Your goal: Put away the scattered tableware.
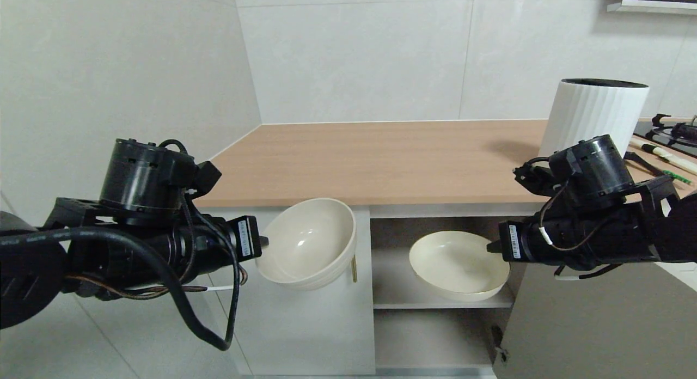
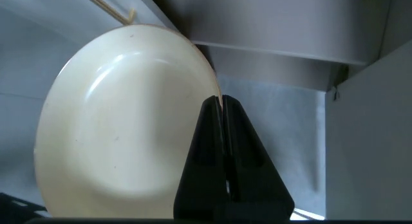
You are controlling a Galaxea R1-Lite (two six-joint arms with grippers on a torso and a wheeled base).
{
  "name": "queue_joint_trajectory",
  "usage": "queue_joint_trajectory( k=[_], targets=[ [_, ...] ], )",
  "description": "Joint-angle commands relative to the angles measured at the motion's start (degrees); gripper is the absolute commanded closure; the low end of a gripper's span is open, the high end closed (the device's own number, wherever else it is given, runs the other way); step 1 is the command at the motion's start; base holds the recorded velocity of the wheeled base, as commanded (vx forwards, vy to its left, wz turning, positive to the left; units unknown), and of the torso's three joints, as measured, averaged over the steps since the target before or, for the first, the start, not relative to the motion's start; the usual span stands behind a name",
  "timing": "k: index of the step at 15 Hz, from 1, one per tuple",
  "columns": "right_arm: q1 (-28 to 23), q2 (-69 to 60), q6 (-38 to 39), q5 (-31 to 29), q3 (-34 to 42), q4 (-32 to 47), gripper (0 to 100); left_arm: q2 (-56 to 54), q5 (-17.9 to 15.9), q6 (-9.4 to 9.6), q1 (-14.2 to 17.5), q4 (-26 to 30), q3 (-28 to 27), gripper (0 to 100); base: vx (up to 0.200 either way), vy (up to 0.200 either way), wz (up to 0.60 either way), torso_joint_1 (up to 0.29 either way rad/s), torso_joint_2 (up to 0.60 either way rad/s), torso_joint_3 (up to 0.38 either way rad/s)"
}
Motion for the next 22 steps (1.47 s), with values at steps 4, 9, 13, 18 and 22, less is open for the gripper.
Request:
queue_joint_trajectory(
  k=[4, 9, 13, 18, 22],
  targets=[
    [0.0, 1.0, -0.4, 0.0, 0.1, 0.0, 100, 0.5, 0.0, -0.02, 0.0, -0.1, 0.0, 100, 0.000, 0.000, 0.00, -0.167, 0.46, 0.290],
    [0.0, 2.1, -0.4, 0.0, 0.0, 0.0, 100, 1.2, 0.0, -0.02, 0.0, -0.5, 0.0, 100, 0.000, 0.000, 0.00, -0.117, 0.42, 0.299],
    [0.0, 3.0, -0.5, 0.0, -0.1, 0.0, 100, 1.7, 0.0, 0.33, 0.0, -0.5, 0.0, 100, 0.000, 0.000, 0.00, -0.025, 0.08, 0.049],
    [-0.4, 14.4, -0.4, -0.3, -0.3, -7.5, 100, 3.1, 0.0, 0.85, -0.1, -1.3, -0.4, 100, 0.000, 0.000, 0.00, 0.000, 0.00, 0.000],
    [-1.6, 29.4, -0.2, -5.4, -3.2, -20.5, 100, 3.7, 0.0, 1.56, -0.5, -2.7, -0.4, 100, 0.000, 0.000, 0.00, 0.000, 0.00, 0.000]
  ],
)
